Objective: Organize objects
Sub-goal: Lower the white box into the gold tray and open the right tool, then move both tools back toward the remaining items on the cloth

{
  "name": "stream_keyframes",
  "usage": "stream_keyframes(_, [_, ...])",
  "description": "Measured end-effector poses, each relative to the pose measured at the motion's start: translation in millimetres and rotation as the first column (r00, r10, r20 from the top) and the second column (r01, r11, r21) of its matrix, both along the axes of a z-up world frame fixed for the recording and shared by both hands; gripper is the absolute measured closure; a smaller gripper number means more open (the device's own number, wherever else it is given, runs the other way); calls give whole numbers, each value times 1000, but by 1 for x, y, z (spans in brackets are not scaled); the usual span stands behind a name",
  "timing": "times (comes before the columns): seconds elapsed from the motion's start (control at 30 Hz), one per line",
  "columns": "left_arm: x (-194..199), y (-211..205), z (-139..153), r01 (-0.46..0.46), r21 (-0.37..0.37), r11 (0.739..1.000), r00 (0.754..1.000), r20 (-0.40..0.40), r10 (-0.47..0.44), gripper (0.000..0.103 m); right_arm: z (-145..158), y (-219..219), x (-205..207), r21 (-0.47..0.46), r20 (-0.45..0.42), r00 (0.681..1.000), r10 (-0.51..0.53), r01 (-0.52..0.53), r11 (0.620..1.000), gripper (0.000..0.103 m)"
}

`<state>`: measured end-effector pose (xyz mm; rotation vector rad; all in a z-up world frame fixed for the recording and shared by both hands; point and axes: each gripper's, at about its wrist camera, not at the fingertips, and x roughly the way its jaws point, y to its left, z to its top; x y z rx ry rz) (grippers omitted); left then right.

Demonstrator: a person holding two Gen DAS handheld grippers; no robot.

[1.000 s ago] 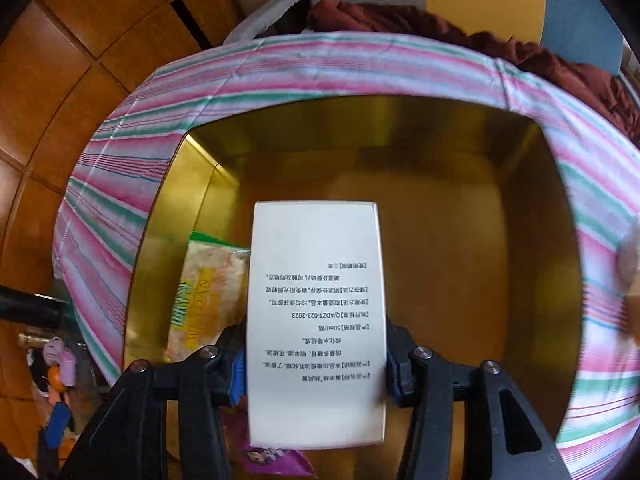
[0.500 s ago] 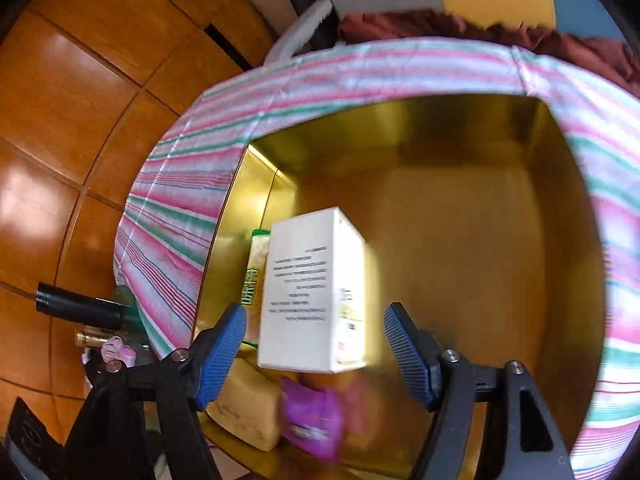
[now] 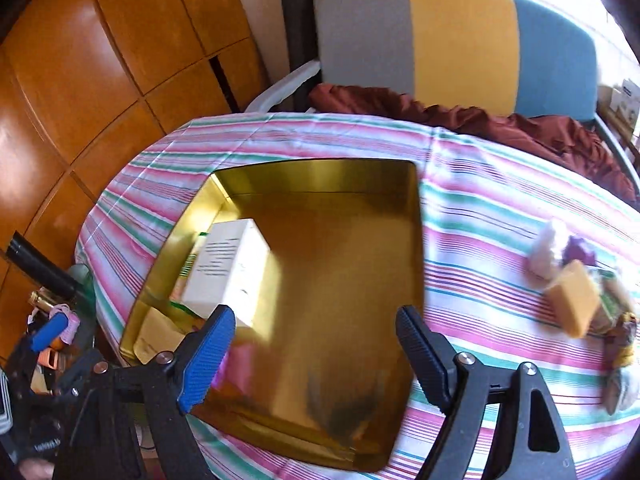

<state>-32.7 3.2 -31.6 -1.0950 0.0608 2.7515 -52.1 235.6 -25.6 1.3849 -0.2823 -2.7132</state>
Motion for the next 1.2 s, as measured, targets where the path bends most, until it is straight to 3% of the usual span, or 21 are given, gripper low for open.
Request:
stream_keyframes(0.37, [10, 47, 7, 111, -35, 993, 994, -1, -111, 0, 7, 90, 36, 45, -31, 986, -161, 162, 986, 19])
stream_keyframes(0.67, [17, 85, 6, 206, -57, 977, 979, 9, -206, 0, 7, 186, 64, 99, -39, 935, -354, 356, 929, 19])
stream_keyframes(0.77, [18, 98, 7, 249, -45, 967, 968, 12, -249, 0, 4, 227, 76, 105, -50, 891, -450, 453, 885, 19])
stream_keyframes(0.9, [19, 118, 8, 305, -14, 952, 952, 35, -304, 0, -8, 278, 97, 89, -55, 807, -588, 591, 802, 19])
stream_keyframes(1.07, [15, 147, 8, 342, 10, 940, 937, 68, -342, 0, -27, 326, 126, -110, 30, 671, -741, 739, 665, 19])
stream_keyframes(1.2, [11, 176, 9, 385, 30, 923, 917, 101, -386, 0, -29, 341, 140, -197, 55, 630, -774, 767, 611, 19])
